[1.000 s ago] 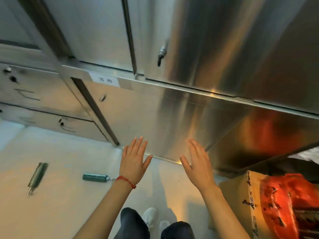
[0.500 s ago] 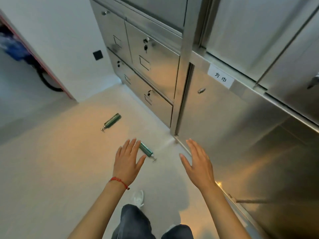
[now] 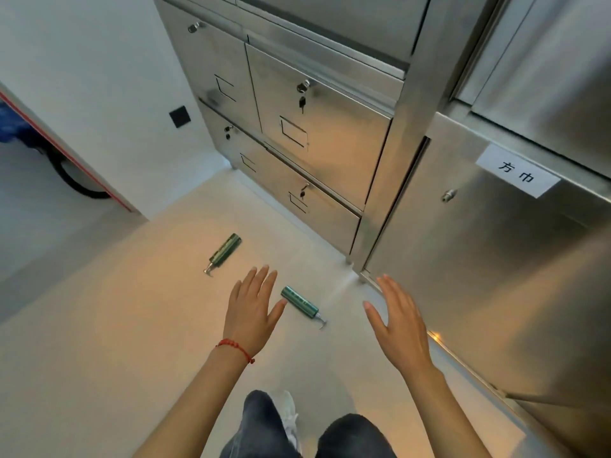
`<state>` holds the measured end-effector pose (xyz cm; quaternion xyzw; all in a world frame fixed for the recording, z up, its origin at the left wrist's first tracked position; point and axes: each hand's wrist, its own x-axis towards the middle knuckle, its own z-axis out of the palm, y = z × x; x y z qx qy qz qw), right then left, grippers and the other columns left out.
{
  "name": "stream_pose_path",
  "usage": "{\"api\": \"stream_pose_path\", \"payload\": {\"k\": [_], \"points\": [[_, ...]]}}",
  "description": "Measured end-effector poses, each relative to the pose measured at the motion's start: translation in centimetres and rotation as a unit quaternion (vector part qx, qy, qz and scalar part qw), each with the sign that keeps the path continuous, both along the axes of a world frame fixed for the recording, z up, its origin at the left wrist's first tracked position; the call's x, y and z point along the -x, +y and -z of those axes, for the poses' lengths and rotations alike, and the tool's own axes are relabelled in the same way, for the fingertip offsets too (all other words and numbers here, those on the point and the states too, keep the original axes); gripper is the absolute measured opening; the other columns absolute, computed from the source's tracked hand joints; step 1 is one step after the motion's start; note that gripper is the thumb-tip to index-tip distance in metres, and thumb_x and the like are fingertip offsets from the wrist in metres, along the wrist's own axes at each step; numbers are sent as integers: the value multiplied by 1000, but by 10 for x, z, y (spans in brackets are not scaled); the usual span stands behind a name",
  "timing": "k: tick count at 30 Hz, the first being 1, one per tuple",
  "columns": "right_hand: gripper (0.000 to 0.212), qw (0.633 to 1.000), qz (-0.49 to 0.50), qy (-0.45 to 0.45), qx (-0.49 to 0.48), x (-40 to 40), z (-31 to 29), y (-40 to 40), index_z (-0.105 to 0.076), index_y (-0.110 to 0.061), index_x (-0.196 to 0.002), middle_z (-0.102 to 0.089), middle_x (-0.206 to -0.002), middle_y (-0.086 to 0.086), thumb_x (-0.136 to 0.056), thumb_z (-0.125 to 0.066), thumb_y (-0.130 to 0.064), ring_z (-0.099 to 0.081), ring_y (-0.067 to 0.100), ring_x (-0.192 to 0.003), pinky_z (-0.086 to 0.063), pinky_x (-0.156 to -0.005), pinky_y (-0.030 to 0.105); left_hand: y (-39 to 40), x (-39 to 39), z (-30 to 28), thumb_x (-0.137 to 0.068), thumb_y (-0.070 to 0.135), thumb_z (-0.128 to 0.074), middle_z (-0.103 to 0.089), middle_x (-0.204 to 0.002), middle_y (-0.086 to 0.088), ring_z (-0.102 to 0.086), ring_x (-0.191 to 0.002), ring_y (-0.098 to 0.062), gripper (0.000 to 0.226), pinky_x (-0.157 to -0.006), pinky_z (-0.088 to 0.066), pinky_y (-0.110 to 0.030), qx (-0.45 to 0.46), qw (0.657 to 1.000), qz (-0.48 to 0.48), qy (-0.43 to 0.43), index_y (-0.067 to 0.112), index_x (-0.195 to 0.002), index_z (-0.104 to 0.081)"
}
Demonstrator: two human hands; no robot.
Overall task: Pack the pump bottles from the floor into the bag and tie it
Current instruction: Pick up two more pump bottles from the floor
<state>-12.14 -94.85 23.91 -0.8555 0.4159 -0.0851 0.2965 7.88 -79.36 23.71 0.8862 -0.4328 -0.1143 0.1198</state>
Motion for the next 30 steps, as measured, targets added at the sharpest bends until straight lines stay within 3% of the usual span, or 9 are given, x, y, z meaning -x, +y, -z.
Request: {"api": "stream_pose_path", "payload": {"k": [12,21,26,30], "points": [[55,989,138,41,-42,-19,27,-48,-32,-21,-140,-33,-150,4,-91,-42,-45,-30,22,-137,-28,-108,34,-108,-61,26,-92,44,-37,-22,-152,-5,-14,-141,-24,57,-115,-13,-40,-66,986,156,13,19,-141,-22],[53,963,262,35,-51,-30,44,-66,-32,-20,-140,-34,-150,4,-93,-42,-42,-30,21,-137,-26,-109,35,-194,-78,31,-92,38,-42,-28,-150,-7,-18,-140,-25,54,-114,-17,-40,-58,954,293,35,16,-139,-27],[53,921,384,44,-53,-43,73,-33,-34,-17,-139,-35,-149,6,-93,-42,-40,-31,23,-137,-27,-109,38,-220,-89,64,-91,38,-43,-28,-150,-7,-20,-139,-25,54,-114,-17,-39,-86,902,419,59,16,-138,-28],[51,869,491,34,-46,-69,104,7,-37,-15,-138,-39,-147,8,-92,-46,-37,-34,25,-135,-30,-106,39,-229,-106,107,-91,36,-46,-34,-147,-10,-24,-137,-27,53,-112,-20,-39,-95,836,535,73,13,-137,-33]]}}
